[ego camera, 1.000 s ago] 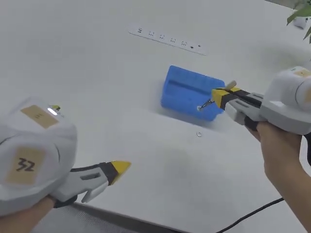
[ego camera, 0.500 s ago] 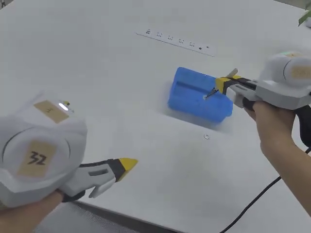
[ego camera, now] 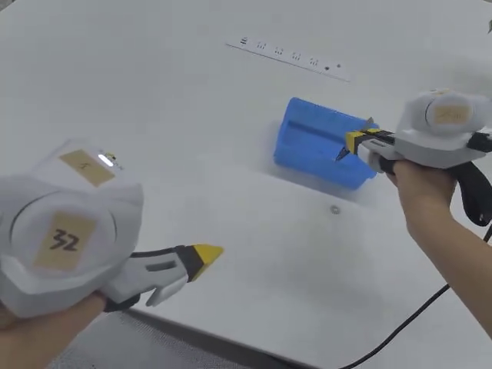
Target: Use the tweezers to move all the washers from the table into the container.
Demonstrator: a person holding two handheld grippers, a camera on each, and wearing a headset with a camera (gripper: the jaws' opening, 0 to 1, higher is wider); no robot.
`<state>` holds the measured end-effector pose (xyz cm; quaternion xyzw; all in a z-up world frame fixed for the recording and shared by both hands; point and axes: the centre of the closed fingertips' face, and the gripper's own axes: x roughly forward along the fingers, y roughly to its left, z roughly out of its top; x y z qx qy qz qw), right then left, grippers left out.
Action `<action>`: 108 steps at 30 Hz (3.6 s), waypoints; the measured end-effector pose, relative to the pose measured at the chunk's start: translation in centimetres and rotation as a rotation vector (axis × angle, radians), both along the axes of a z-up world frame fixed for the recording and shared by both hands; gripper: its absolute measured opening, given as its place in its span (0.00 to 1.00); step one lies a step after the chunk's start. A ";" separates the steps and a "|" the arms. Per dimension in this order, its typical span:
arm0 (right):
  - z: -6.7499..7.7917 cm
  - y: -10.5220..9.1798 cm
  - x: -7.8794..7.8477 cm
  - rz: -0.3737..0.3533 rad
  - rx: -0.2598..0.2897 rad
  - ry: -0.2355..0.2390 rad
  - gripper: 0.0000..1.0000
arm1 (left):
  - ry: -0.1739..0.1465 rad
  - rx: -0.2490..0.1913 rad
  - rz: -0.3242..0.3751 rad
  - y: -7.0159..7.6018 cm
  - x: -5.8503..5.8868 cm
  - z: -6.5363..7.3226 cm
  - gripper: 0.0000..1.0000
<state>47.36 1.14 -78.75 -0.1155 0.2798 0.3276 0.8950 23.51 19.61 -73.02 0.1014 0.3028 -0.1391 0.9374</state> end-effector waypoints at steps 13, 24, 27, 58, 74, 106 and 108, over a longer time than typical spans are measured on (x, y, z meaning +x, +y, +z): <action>-1.2 0.0 -0.4 -0.007 -0.003 0.015 0.01 | 0.006 0.008 0.001 0.0 0.0 0.0 0.95; -0.8 -0.5 -0.3 -0.051 0.035 0.038 0.02 | 0.004 0.014 -0.017 -0.5 0.3 0.1 0.95; -0.1 -0.4 -0.4 -0.049 0.045 0.031 0.02 | 0.001 0.008 -0.011 -0.4 0.3 0.2 0.95; 6.7 -1.6 -7.0 -0.020 0.161 -0.093 0.02 | 0.005 0.007 -0.021 -0.7 -0.1 0.0 0.94; 1.1 -2.2 -7.6 -0.045 0.120 0.004 0.02 | 0.017 -0.020 -0.044 -1.6 -0.2 -0.5 0.96; -0.7 -2.8 -8.9 -0.063 0.088 0.044 0.02 | 0.022 -0.003 -0.045 -1.6 -0.3 -0.5 0.95; -0.7 -2.8 -8.9 -0.061 0.091 0.045 0.02 | 0.023 -0.004 -0.042 -1.5 -0.3 -0.5 0.95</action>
